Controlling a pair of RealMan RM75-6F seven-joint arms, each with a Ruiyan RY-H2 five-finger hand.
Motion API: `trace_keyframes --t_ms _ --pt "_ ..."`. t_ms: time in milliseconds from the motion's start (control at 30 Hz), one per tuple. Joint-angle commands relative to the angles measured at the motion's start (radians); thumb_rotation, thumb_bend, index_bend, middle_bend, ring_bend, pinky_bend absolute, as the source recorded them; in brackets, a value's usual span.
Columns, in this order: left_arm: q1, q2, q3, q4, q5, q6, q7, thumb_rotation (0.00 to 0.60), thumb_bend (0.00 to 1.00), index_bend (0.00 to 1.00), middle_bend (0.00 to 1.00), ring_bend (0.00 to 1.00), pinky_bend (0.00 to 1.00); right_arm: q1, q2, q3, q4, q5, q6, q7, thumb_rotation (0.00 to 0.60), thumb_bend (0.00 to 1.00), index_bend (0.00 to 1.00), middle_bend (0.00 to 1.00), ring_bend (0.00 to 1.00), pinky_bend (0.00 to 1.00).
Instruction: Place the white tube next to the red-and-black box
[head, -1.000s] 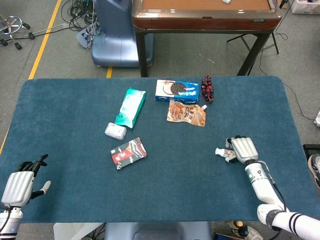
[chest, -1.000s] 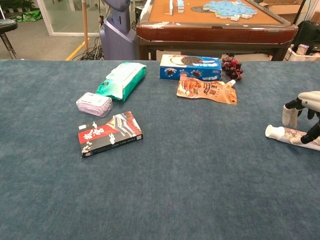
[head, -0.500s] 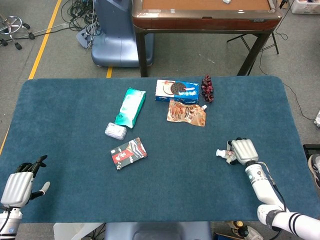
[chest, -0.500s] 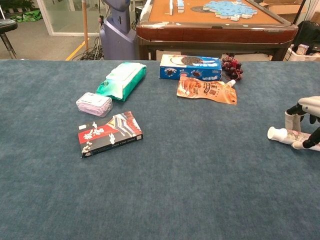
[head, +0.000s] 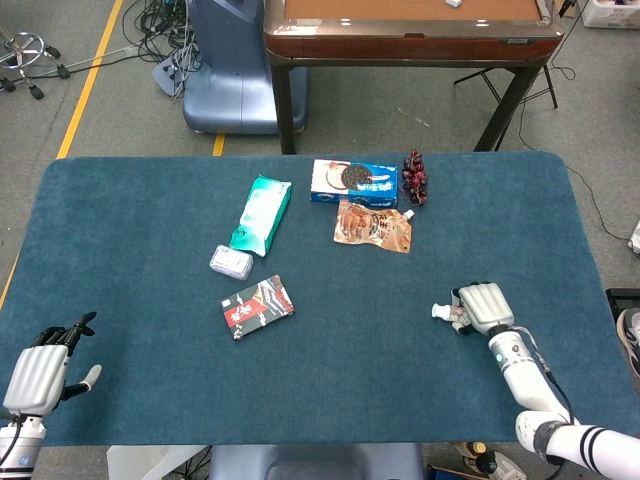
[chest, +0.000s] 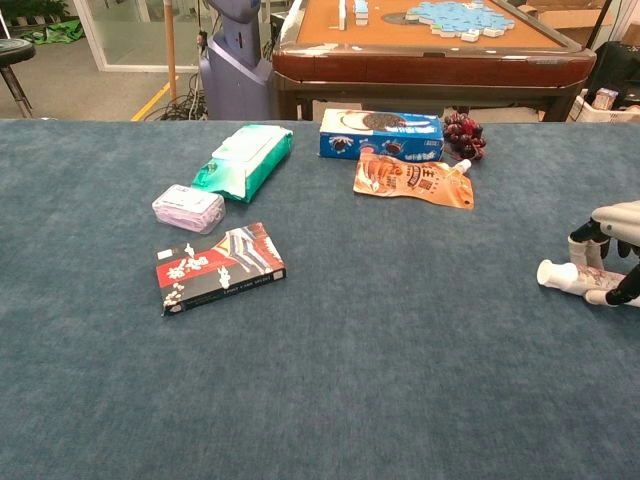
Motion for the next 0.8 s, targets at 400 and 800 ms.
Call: trace_keyframes --t_ms 400,800 --pt "-0.066 0.065 -0.019 -0.025 0.02 -0.081 -0.009 0.6 0.25 0.15 0.31 0.31 0.17 0.107 0.112 0.025 -0.122 0.041 -0.146 0.009 0.6 0.95 0.69 0.65 0.53 0.36" --pt "-0.275 0.157 -0.055 -0.034 0.109 -0.313 -0.096 0.6 0.25 0.16 0.35 0.35 0.18 0.338 0.295 0.055 -0.257 0.132 -0.384 -0.009 0.6 1.0 0.8 0.73 0.67 0.45"
